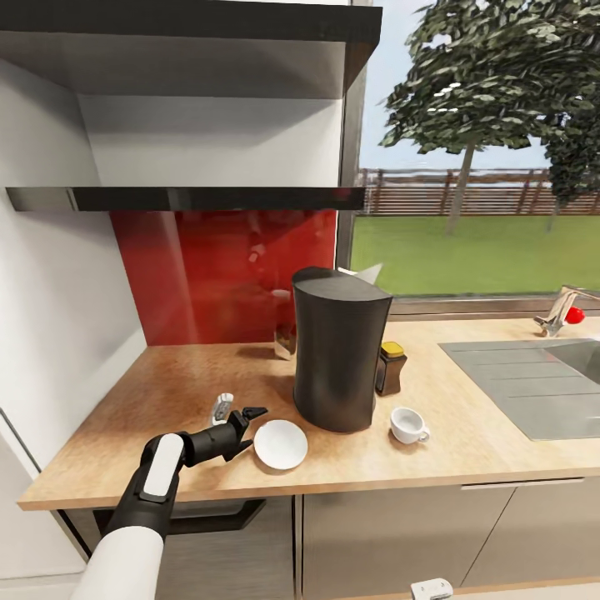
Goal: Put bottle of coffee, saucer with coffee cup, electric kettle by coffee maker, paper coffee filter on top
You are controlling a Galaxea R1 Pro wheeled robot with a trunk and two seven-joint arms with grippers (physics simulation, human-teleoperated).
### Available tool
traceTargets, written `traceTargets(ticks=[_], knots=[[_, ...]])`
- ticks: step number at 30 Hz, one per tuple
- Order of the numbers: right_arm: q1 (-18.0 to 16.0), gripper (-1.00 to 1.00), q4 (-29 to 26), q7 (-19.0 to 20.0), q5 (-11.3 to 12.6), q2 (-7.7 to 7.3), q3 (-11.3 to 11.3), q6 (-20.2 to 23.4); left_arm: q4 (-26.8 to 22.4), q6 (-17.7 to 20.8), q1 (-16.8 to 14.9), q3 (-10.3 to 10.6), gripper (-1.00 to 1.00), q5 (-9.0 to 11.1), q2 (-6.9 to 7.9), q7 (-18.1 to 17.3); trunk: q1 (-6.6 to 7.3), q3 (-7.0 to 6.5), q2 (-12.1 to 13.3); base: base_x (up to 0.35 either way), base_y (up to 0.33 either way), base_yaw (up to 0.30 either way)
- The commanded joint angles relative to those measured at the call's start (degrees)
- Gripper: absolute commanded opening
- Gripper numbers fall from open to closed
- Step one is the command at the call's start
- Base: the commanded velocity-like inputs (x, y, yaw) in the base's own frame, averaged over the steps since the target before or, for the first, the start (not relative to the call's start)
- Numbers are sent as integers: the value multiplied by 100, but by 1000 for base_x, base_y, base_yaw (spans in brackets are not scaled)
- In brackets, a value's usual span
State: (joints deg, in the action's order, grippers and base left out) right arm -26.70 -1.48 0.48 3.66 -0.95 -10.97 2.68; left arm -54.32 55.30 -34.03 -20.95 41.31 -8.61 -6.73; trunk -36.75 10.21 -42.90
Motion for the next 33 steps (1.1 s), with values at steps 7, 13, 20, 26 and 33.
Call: traceTargets(ticks=[7,13,20,26,33], knots=[[-2,100,-11,5,38,-2,-46,30,0,42,-14,-32,100,-53,8,-33,-1,9,-7,0,153,0],[-2,100,-11,5,38,-2,-46,30,-1,43,-13,-32,100,-61,8,-30,-1,9,-7,0,299,0],[-2,100,-11,5,38,-2,-46,28,-3,34,-7,-24,100,-78,5,-44,-1,9,-7,-30,230,0],[-2,100,-11,5,38,-2,-46,30,-1,34,-7,-23,100,-79,2,-55,-1,9,-7,-293,18,0],[-2,100,-11,5,38,-2,-46,29,-4,34,-7,-23,100,-79,7,-65,-1,9,-7,-335,1,0]])
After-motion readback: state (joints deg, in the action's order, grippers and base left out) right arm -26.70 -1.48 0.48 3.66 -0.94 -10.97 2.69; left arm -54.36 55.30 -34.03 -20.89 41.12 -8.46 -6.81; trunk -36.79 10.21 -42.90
